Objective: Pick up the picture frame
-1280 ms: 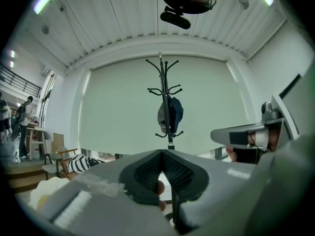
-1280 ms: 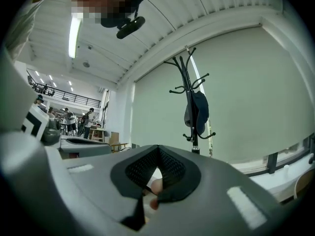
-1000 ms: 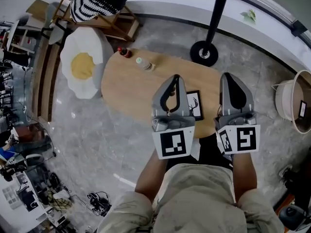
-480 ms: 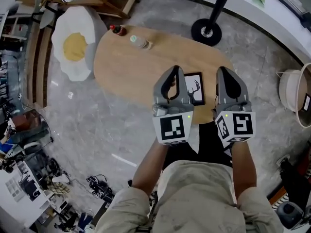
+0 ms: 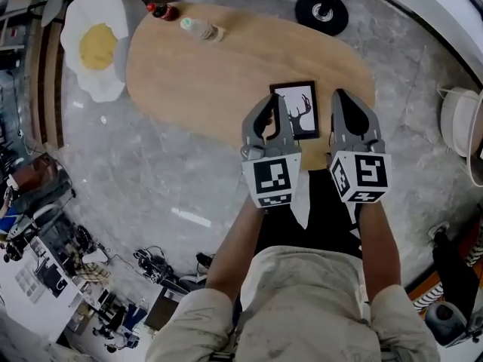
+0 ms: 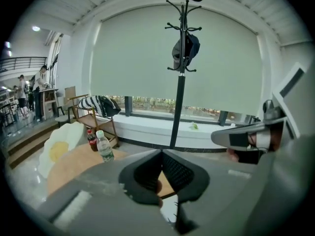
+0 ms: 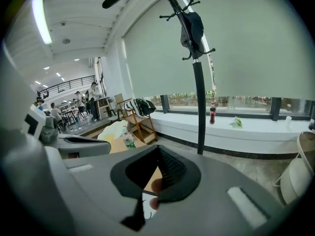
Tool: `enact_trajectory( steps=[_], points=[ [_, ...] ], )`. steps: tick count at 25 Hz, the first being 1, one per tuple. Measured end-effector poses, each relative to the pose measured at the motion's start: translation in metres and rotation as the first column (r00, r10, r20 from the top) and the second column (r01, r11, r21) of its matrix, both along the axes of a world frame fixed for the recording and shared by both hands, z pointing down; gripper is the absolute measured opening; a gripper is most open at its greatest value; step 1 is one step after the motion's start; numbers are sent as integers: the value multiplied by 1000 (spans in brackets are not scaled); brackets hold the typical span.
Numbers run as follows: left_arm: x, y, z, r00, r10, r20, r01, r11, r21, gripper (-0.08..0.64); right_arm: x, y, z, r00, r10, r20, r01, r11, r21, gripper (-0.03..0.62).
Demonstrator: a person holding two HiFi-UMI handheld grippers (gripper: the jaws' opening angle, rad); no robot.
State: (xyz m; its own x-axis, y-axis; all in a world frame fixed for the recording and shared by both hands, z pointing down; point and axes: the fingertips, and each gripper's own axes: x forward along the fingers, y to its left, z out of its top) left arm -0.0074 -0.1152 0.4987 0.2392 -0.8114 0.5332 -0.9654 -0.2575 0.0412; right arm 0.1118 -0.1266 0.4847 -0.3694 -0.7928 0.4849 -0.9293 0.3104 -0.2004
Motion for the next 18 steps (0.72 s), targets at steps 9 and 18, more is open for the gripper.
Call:
enact_trajectory(
  steps=[9,18],
  points=[
    [0,25,87,1000,-4,-6,4,989,-148,39,-3,18,89,1000,-7,-13,5,989,-145,3],
    [-12,55,171,999,-24,27,31,954,-298,84,-4,45,180,999,-33,-25,23,940,-340,46]
  ],
)
